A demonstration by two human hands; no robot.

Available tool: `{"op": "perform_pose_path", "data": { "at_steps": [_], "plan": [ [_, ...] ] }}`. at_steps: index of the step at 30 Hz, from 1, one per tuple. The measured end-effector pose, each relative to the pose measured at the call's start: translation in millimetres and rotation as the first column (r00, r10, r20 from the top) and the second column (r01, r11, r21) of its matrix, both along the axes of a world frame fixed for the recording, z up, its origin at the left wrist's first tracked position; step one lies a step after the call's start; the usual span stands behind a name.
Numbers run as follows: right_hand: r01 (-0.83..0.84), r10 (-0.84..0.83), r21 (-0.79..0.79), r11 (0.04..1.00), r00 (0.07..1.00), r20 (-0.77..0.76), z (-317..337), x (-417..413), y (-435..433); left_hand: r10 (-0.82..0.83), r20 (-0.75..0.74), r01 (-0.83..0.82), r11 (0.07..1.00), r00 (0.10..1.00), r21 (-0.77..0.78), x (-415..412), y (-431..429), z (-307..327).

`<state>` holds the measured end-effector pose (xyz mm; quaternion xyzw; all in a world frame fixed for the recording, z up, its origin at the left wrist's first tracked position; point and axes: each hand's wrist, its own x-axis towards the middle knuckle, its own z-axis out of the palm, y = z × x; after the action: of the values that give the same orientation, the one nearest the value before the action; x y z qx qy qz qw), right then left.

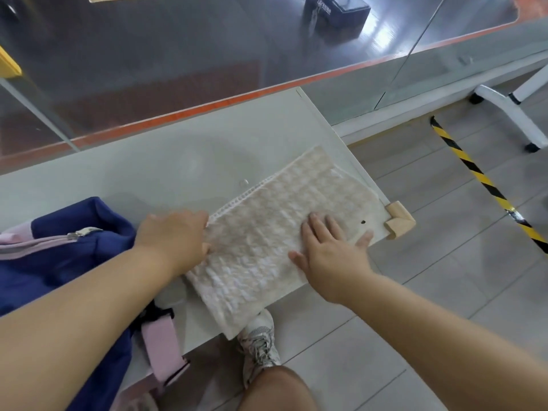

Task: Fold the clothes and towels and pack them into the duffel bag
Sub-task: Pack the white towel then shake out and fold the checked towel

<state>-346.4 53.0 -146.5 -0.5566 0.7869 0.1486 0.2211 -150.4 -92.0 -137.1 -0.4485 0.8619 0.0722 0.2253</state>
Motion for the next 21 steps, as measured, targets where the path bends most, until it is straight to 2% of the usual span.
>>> {"op": "perform_pose_path", "data": {
  "at_steps": [3, 5, 6, 8, 10, 12, 14, 16, 21],
  "plan": [
    [0.002, -0.002, 0.007, 1.0, 0.999, -0.042, -3.9, -14.3, -14.3, 0.002, -0.05, -0.002, 1.0, 0.999, 0.006, 3.8, 18.5, 0.3],
    [0.03, -0.031, -0.024, 0.999, 0.997, -0.065, -3.7, -19.9, -17.8, -0.11, -0.227, 0.099, 0.993, 0.968, -0.061, 11.3, 32.1, -6.5],
    [0.03, -0.035, -0.07, 0.997, 0.996, -0.078, -1.9, -19.4, -16.7, -0.205, -0.337, 0.181, 0.978, 0.919, -0.102, 16.7, 37.2, -12.4],
    [-0.029, 0.012, -0.215, 0.976, 0.997, -0.078, -1.4, -13.2, -7.1, -0.398, -0.505, 0.354, 0.917, 0.766, -0.186, 26.8, 43.5, -25.4],
    [-0.155, 0.147, -0.357, 0.921, 0.988, -0.051, -4.6, -3.9, 12.7, -0.502, -0.544, 0.472, 0.857, 0.673, -0.206, 33.0, 47.0, -31.0],
    [-0.33, 0.324, -0.381, 0.864, 0.943, -0.083, -11.2, 4.8, 35.4, -0.511, -0.513, 0.506, 0.847, 0.69, -0.163, 37.2, 50.0, -35.5],
    [-0.471, 0.45, -0.302, 0.829, 0.882, -0.14, -23.6, 12.5, 57.4, -0.489, -0.439, 0.5, 0.86, 0.754, -0.099, 41.1, 54.3, -39.6],
    [-0.465, 0.441, -0.283, 0.839, 0.885, -0.147, -29.6, 21.1, 67.8, -0.446, -0.445, 0.476, 0.878, 0.776, -0.05, 43.8, 58.9, -42.3],
    [-0.299, 0.277, -0.335, 0.894, 0.954, -0.111, -31.6, 44.0, 65.7, -0.291, -0.506, 0.363, 0.93, 0.812, 0.048, 46.2, 73.1, -38.1]
  ]
}}
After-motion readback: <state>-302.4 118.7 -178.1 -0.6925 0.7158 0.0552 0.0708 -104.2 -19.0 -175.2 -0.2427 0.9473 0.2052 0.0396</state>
